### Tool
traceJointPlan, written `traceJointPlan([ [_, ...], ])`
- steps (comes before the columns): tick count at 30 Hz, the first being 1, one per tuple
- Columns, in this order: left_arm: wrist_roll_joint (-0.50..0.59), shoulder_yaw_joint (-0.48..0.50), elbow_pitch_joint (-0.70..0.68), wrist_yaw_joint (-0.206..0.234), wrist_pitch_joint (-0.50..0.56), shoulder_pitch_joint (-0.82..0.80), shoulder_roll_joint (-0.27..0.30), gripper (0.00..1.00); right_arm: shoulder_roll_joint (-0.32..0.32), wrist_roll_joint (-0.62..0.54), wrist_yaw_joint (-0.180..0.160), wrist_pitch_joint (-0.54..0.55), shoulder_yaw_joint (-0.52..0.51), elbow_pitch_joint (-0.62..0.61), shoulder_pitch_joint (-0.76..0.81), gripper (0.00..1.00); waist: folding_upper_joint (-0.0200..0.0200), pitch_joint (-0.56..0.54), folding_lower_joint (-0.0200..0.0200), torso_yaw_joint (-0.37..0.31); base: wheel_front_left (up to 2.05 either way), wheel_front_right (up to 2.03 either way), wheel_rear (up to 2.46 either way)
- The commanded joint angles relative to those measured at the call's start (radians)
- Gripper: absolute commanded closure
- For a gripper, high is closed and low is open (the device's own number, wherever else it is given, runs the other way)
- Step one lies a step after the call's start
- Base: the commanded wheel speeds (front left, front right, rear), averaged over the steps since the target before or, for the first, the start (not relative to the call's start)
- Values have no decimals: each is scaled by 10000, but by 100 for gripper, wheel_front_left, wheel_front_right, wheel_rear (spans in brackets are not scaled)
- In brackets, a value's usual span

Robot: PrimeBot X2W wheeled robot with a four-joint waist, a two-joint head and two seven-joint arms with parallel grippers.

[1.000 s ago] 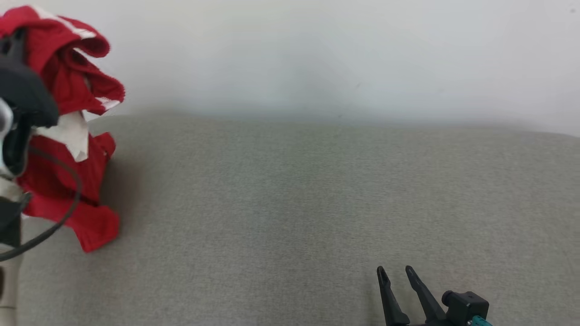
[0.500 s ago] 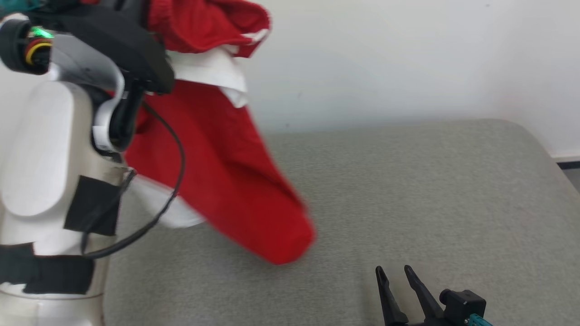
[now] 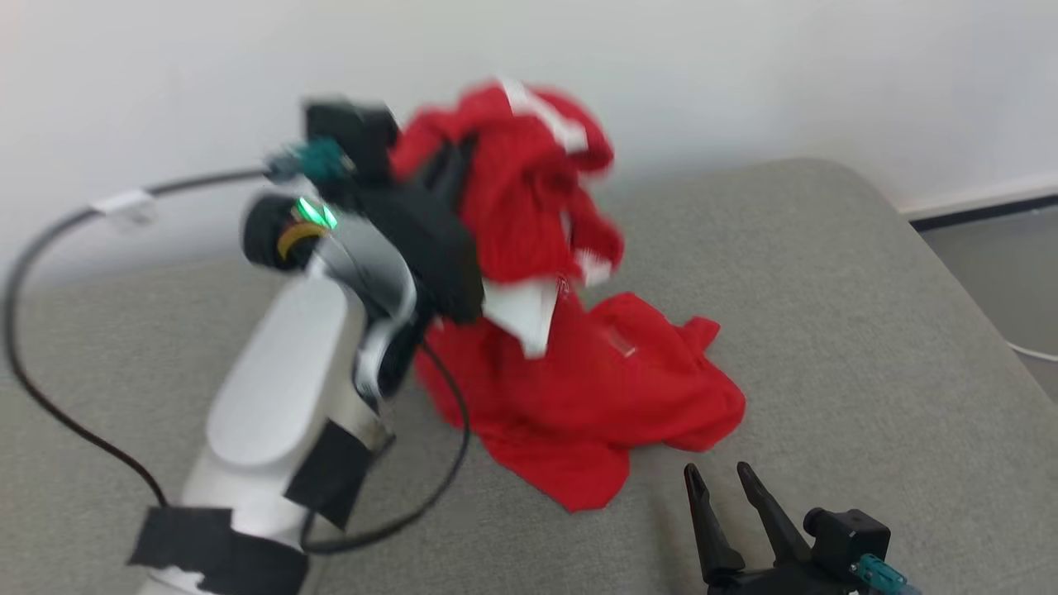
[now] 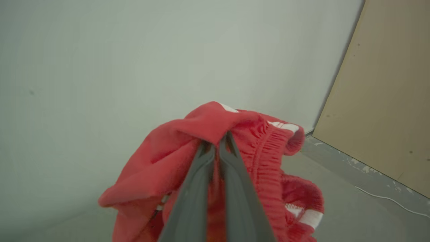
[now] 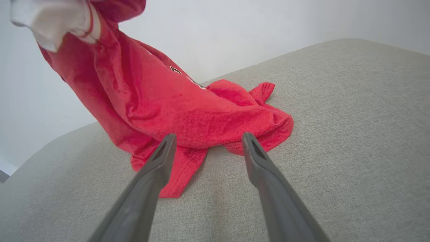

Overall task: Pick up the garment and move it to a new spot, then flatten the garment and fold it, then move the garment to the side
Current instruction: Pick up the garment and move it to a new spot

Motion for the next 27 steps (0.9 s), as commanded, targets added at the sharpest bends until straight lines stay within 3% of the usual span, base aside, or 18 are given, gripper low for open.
traceJointPlan([
  [1, -80, -237, 278, -34, 34, 280, -55, 100, 14, 123, -21, -24, 53, -35, -123, 0, 0, 472, 0, -404, 0, 0, 0],
  [10, -744, -2148, 1773, -207, 39, 1393, -88, 100, 16, 282, -21, -245, 54, 155, -344, 0, 0, 869, 0, -406, 0, 0, 0],
  [11, -790, -2291, 1839, -170, -91, 1443, -91, 62, 16, 309, -21, -271, 73, 187, -374, 0, 0, 860, 0, -351, 0, 0, 0],
  [12, -957, -2430, 1877, -61, -167, 1569, -93, 0, 16, 307, -21, -277, 63, 224, -379, 0, 0, 827, 0, -281, 0, 0, 0],
  [16, -1445, -2584, 1889, 361, -734, 1820, -90, 0, 14, 304, -21, -349, 2, 335, -328, 0, 0, 660, 0, 31, 0, 0, 0],
  [23, -1709, -2523, 1476, 689, -1800, 2627, -84, 0, 14, 57, -21, -352, -389, 429, -33, 0, 0, 244, 0, 705, 0, 0, 0],
  [27, -1592, -2358, 882, 892, -2823, 3412, 217, 0, 11, -124, -21, -281, -748, 349, 159, 0, 0, -48, 0, 1117, 0, 0, 0],
])
